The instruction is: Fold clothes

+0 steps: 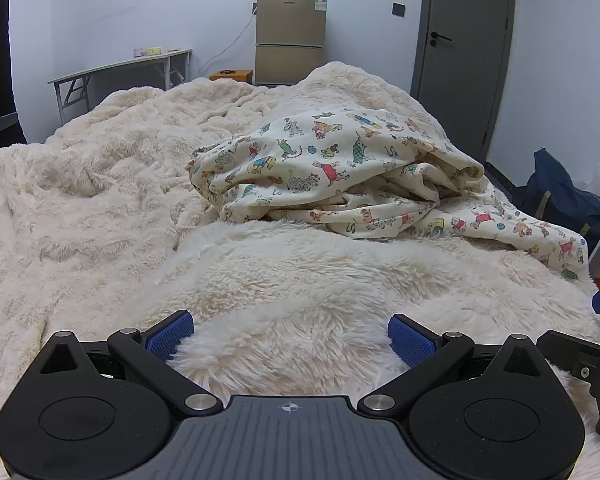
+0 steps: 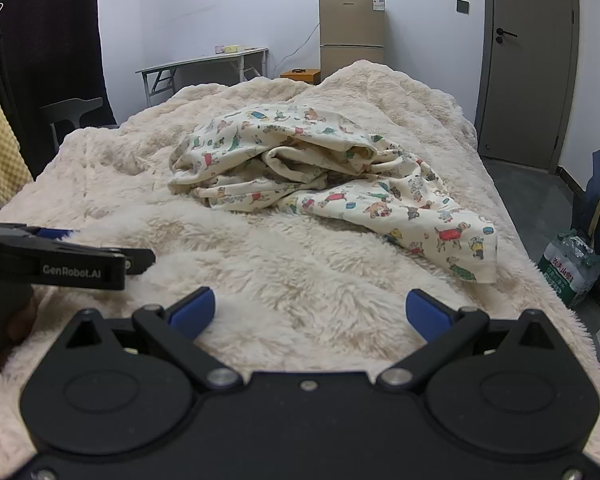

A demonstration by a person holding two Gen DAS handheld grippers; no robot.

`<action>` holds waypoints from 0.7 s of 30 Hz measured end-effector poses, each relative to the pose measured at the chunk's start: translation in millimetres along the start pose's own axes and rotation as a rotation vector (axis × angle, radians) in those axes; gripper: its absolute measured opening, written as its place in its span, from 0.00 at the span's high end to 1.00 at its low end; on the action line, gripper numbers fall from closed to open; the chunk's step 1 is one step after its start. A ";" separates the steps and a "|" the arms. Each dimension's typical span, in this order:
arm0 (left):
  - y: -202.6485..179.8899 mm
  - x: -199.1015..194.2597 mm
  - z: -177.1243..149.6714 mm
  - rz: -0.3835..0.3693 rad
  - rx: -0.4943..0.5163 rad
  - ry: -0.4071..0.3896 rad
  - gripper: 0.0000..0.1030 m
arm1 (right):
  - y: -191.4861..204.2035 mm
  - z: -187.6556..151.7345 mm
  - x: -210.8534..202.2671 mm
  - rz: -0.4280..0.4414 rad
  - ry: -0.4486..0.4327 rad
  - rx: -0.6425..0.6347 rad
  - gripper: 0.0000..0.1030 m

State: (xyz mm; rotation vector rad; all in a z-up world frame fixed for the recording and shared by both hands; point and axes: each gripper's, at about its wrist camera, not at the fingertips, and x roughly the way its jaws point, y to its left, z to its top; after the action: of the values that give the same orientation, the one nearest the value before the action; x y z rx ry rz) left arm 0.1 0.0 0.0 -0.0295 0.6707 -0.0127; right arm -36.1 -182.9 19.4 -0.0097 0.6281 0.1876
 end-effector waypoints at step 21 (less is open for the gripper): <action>-1.8 3.3 1.2 -0.002 0.003 0.004 0.00 | -0.8 -0.2 0.8 0.007 0.006 -0.001 0.00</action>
State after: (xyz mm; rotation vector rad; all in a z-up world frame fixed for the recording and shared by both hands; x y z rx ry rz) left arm 3.4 -1.8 -1.1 -0.0274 0.6746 -0.0152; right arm -35.4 -183.5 18.7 -0.0089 0.6344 0.1943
